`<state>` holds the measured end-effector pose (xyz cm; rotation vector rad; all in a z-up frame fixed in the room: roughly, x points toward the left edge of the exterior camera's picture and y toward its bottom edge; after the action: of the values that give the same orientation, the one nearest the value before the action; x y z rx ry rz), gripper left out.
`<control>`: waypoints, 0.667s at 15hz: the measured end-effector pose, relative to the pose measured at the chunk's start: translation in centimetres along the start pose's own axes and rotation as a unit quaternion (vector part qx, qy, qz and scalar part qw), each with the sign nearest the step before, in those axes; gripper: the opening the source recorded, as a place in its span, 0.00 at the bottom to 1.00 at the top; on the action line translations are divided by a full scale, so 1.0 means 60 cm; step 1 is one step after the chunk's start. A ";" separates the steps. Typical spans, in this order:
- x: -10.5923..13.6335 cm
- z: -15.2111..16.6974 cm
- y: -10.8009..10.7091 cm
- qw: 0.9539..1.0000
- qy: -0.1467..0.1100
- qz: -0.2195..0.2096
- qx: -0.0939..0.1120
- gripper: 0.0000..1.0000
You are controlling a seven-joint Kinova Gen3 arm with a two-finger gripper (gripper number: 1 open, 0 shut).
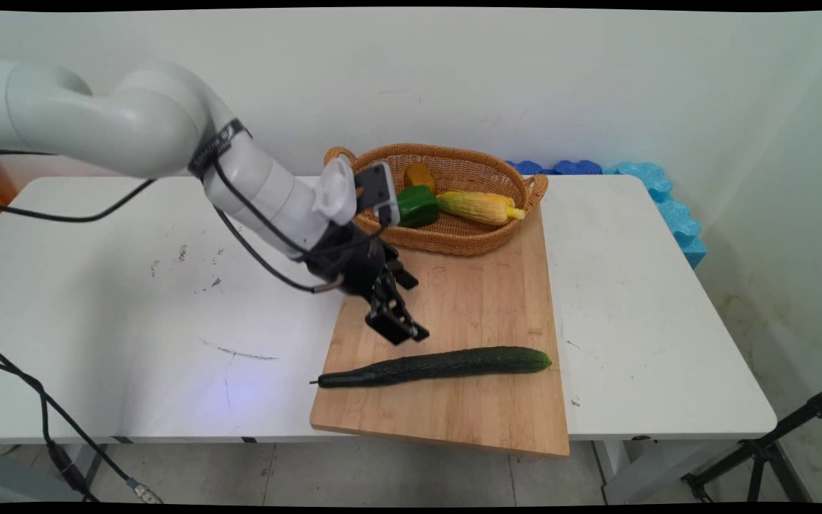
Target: Pick up the cucumber from the cutting board
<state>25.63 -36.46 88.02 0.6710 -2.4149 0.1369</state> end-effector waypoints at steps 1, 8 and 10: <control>-0.004 0.007 0.005 1.000 -0.002 0.002 -0.002 1.00; -0.028 0.055 0.033 1.000 -0.017 0.016 -0.004 1.00; -0.033 0.067 0.038 1.000 -0.021 0.020 -0.003 1.00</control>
<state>23.68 -34.64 83.78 0.6286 -2.4685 0.1328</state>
